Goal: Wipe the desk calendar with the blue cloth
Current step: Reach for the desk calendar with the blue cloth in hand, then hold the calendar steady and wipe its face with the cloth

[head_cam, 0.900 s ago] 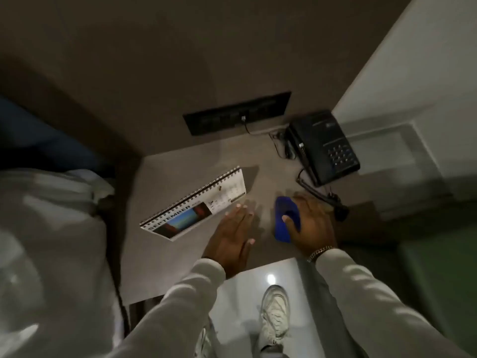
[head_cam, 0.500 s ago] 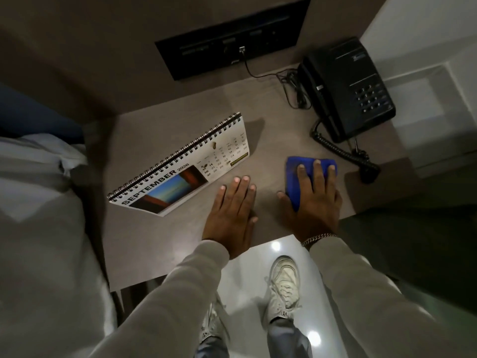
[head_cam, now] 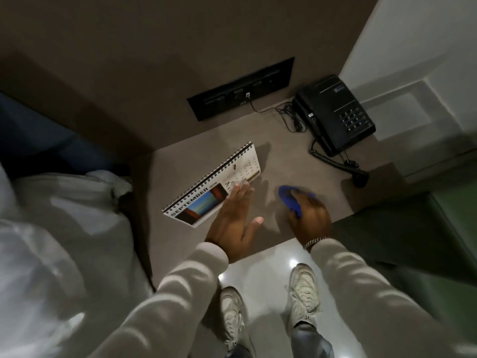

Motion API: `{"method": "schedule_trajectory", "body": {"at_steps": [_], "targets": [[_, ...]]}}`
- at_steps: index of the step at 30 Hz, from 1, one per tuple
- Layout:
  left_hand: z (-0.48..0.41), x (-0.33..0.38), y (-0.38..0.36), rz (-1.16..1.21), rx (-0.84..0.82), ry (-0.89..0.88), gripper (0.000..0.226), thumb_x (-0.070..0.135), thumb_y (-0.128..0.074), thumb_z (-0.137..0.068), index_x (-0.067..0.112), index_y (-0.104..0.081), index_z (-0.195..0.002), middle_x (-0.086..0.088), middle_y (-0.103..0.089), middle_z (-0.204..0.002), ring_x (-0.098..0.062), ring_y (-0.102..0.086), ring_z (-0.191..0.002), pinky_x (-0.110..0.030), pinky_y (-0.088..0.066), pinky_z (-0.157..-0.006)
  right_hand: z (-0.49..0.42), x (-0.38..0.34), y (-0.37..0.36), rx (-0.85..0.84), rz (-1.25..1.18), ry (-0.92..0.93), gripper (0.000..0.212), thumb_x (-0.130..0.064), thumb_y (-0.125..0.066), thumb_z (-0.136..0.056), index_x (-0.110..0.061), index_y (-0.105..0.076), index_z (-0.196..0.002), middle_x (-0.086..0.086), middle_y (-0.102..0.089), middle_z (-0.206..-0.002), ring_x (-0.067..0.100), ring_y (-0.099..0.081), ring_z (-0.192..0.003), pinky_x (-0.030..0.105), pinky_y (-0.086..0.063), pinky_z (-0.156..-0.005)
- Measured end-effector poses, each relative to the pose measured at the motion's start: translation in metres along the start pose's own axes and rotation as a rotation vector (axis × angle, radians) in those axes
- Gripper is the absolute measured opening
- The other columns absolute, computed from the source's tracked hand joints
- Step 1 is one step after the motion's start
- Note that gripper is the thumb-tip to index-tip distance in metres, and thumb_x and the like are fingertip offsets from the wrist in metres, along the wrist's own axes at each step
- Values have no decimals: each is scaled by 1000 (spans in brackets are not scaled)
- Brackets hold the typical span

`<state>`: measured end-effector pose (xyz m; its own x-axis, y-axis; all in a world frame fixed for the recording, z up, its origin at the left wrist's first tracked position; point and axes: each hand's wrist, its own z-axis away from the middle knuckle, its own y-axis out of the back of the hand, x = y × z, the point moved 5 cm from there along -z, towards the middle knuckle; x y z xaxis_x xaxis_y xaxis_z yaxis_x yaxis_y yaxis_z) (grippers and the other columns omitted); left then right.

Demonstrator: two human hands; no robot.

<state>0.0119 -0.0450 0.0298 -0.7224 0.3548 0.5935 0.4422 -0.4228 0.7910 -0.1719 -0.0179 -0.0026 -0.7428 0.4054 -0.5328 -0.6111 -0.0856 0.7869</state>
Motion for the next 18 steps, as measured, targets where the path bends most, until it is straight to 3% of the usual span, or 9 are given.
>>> {"method": "schedule_trajectory", "body": {"at_steps": [4,8,9,12,13,18], "targets": [[5,9,61,-10,79,-119,62,36,-41,-96,5,-31,-148,-13,-26,-161,-25,-15,-153,-45,-22,-122,32,-19,-11,94,-258,-73,56,-30,-46,-84,-5,-54,-133,26,-68,-112,41,-65,-99,43,-54,-91],[-10,-9,94,-232,32,-207,70,44,-34,-93,5,-23,-151,-15,-20,-162,-31,-10,-153,-51,-14,-123,41,-40,-26,231,-507,-114,43,-17,-54,-93,-12,-50,-136,23,-67,-113,36,-66,-96,47,-55,-91],[-17,-18,95,-310,-13,-212,74,47,-31,-92,5,-19,-152,-15,-15,-163,-32,-7,-153,-52,-13,-123,40,-46,-31,269,-556,-113,43,-15,-54,-93,-13,-49,-137,20,-66,-119,32,-65,-99,43,-55,-94],[-37,-41,89,-470,-141,-239,84,55,-28,-90,5,-4,-153,-15,-2,-165,-30,1,-153,-51,-13,-123,35,-60,-42,407,-703,-120,45,-15,-57,-93,-16,-49,-138,12,-61,-132,19,-59,-110,8,-41,-99],[-41,-46,87,-490,-168,-263,86,56,-29,-90,4,-1,-153,-15,1,-165,-29,2,-153,-51,-13,-123,34,-65,-45,446,-736,-106,45,-15,-57,-93,-14,-50,-138,12,-59,-136,18,-57,-116,4,-37,-100],[-50,-57,82,-498,-180,-371,89,61,-27,-91,3,1,-153,-17,0,-165,-29,2,-154,-51,-15,-123,17,-79,-68,529,-867,-56,49,-19,-54,-95,-14,-45,-143,10,-46,-152,21,-43,-141,33,-37,-115]]}}
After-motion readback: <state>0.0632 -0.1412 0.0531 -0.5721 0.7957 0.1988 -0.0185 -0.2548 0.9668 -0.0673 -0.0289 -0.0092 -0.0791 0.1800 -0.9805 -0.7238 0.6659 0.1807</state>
